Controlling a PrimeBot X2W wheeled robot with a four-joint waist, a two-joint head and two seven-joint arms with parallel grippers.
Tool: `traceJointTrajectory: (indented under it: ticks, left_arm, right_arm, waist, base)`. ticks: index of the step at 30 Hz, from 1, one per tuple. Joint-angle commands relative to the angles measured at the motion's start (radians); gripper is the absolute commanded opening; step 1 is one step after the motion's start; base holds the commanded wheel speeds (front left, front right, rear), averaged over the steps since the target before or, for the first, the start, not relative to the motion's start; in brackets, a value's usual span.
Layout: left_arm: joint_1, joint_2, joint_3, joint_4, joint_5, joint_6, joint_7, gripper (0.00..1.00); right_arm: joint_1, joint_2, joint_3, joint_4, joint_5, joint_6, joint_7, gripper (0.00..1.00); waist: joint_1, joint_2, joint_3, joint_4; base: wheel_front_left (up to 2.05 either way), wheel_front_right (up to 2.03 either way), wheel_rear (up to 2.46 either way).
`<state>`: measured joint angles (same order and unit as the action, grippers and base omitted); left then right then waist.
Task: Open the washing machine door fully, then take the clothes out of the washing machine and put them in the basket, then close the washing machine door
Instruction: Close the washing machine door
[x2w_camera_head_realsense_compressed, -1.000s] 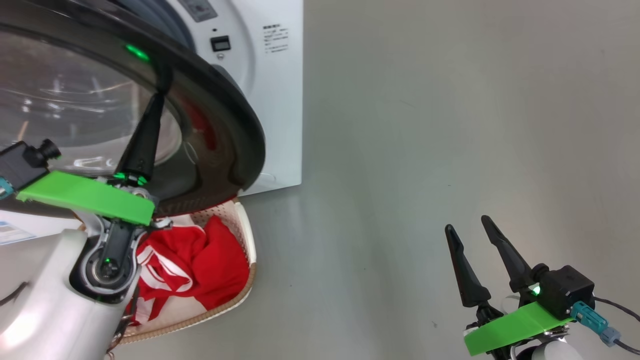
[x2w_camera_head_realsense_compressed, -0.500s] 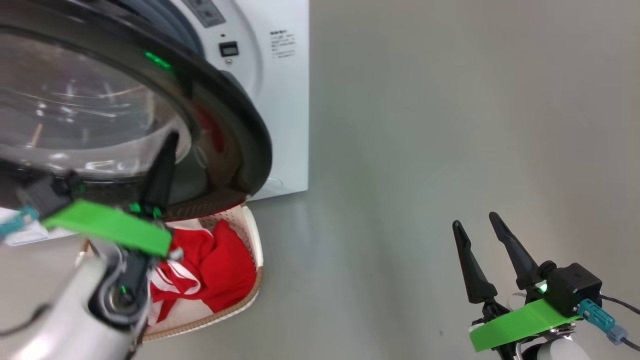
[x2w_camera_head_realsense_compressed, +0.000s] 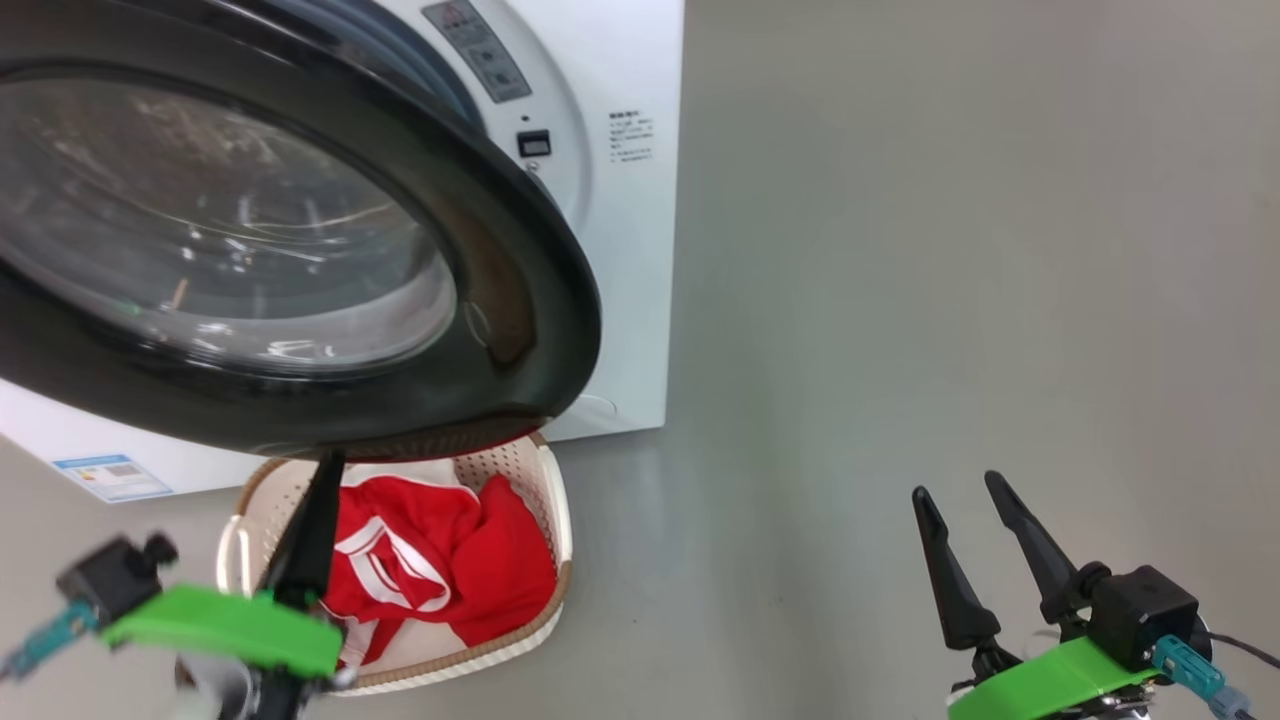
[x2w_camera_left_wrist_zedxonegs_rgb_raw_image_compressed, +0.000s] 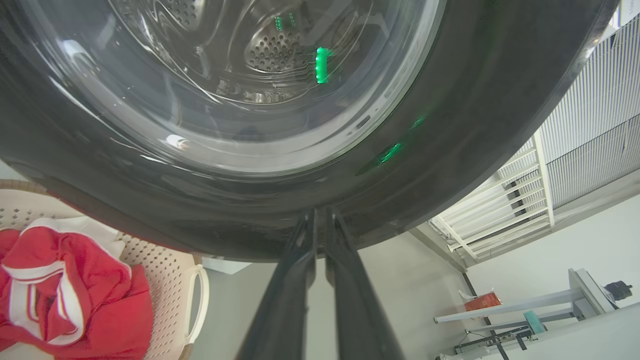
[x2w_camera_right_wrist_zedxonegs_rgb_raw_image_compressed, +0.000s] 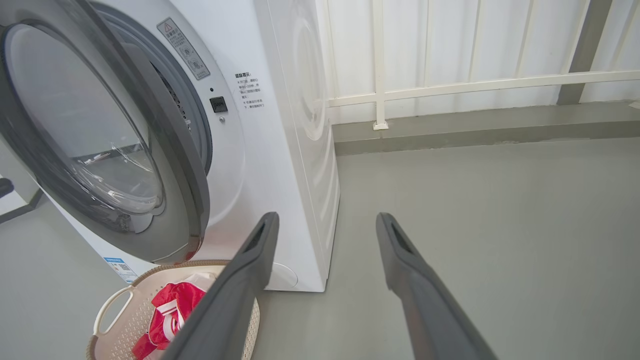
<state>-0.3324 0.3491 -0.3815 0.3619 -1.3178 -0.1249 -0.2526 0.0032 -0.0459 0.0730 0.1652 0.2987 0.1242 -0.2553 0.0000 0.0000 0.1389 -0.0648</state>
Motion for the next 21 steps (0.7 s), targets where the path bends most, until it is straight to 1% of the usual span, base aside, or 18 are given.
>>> traceJointTrajectory:
  ticks: [1, 2, 3, 4, 6, 11, 17, 21]
  left_arm:
    - [-0.003, 0.026, 0.045, -0.020, 0.014, -0.006, -0.009, 0.58]
    - [0.039, 0.014, 0.066, -0.023, 0.035, -0.006, -0.009, 0.82]
    - [0.039, 0.014, 0.066, -0.023, 0.035, -0.006, -0.009, 0.82]
    - [0.059, 0.010, 0.078, -0.025, 0.046, -0.006, -0.009, 0.89]
    - [0.101, 0.002, 0.101, -0.029, 0.067, -0.006, -0.009, 1.00]
    - [0.199, -0.005, 0.146, -0.039, 0.119, -0.006, -0.009, 1.00]
    - [0.296, -0.007, 0.200, -0.048, 0.258, -0.006, -0.009, 1.00]
    - [0.344, -0.024, 0.263, -0.067, 0.361, -0.006, -0.009, 1.00]
  right_arm:
    - [-0.004, -0.004, 0.015, -0.021, -0.005, 0.007, -0.006, 1.00]
    - [0.006, -0.004, 0.011, -0.021, -0.008, 0.007, -0.006, 1.00]
    - [0.006, -0.004, 0.011, -0.021, -0.008, 0.007, -0.006, 1.00]
    - [0.011, -0.004, 0.009, -0.020, -0.009, 0.007, -0.006, 1.00]
    - [0.022, -0.004, 0.005, -0.019, -0.011, 0.007, -0.006, 1.00]
    - [0.049, -0.004, -0.006, -0.015, -0.018, 0.007, -0.006, 1.00]
    - [0.081, -0.004, -0.024, -0.014, -0.021, 0.007, -0.006, 1.00]
    - [0.100, -0.004, -0.038, -0.016, -0.021, 0.007, -0.006, 1.00]
  waist:
    - [0.0000, 0.0000, -0.016, 0.015]
    - [0.0000, 0.0000, -0.024, 0.023]
    - [0.0000, 0.0000, -0.024, 0.023]
    - [0.0000, 0.0000, -0.028, 0.026]
    - [0.0000, 0.0000, -0.037, 0.031]
    - [0.0000, 0.0000, -0.061, 0.036]
    - [0.0000, 0.0000, -0.088, 0.040]
    - [0.0000, 0.0000, -0.101, 0.047]
  base:
    - [0.00, 0.00, 0.00]
    - [0.00, 0.00, 0.00]
    - [0.00, 0.00, 0.00]
    - [0.00, 0.00, 0.00]
    - [0.00, 0.00, 0.00]
    - [0.00, 0.00, 0.00]
    - [0.00, 0.00, 0.00]
    - [0.00, 0.00, 0.00]
